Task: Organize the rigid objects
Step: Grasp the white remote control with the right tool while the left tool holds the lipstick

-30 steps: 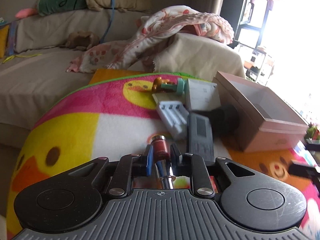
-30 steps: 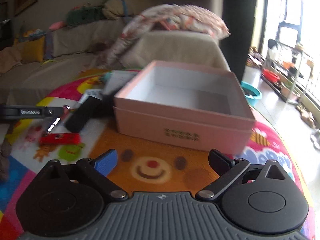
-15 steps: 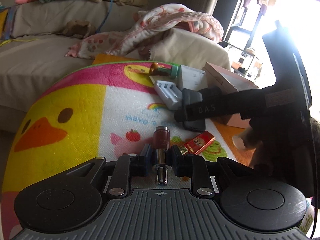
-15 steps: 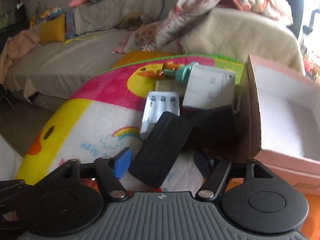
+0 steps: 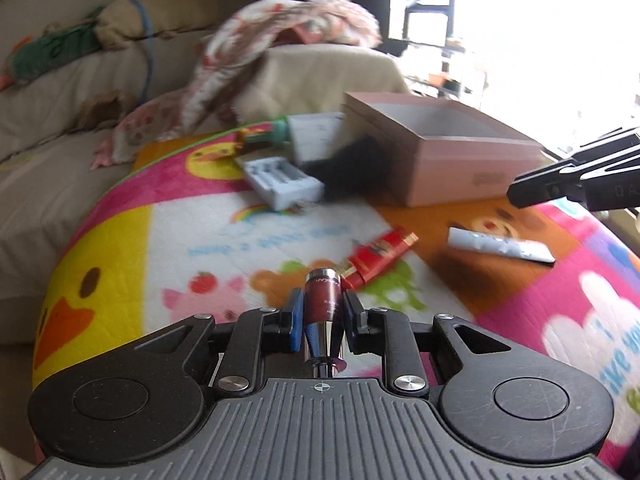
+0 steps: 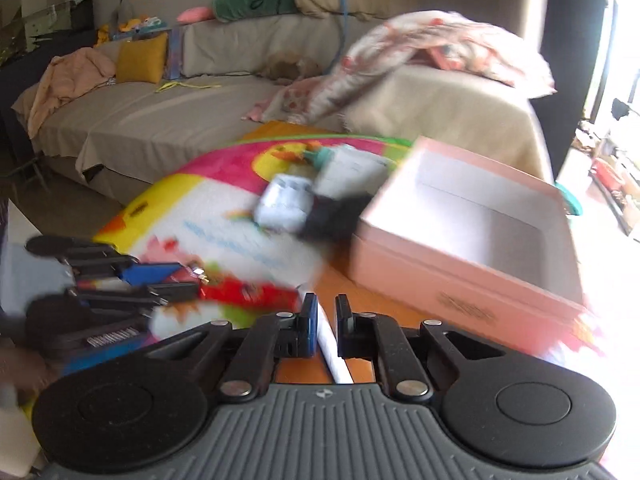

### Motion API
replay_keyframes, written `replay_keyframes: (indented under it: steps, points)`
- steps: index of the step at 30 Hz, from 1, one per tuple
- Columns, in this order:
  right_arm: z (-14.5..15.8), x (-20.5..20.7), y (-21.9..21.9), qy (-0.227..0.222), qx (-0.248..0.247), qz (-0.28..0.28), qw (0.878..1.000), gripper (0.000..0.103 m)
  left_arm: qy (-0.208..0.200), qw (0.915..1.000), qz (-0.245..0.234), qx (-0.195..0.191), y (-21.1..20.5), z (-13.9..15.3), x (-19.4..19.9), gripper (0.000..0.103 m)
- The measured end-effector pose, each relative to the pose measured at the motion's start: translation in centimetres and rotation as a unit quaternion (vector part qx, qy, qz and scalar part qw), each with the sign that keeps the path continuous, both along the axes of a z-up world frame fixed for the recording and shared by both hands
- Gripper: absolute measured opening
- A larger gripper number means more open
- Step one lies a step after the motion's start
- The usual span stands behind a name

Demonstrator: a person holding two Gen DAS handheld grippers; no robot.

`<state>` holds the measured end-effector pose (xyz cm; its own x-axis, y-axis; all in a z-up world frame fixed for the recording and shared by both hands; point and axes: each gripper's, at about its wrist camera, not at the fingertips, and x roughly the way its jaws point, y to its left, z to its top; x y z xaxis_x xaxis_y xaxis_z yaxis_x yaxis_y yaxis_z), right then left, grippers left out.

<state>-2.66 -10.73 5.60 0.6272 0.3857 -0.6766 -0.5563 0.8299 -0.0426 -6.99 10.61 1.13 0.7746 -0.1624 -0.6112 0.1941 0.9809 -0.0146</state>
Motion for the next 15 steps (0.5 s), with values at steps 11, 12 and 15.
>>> replay_keyframes:
  steps: [11, 12, 15]
  points:
    - [-3.6, -3.4, -5.4, 0.022, 0.034, 0.033, 0.999, 0.076, 0.025, 0.9993, -0.007, -0.027, -2.7, -0.1, -2.4, 0.027]
    - [-3.7, -3.5, -4.9, 0.021, 0.037, 0.042, 0.998, 0.076, 0.025, 0.9992, -0.009, -0.028, -2.8, -0.1, -2.7, 0.028]
    - [-4.5, -2.5, -2.7, 0.02, 0.034, 0.042, 0.998, 0.072, 0.023, 0.9995, -0.016, -0.017, -3.3, -0.1, -3.3, 0.031]
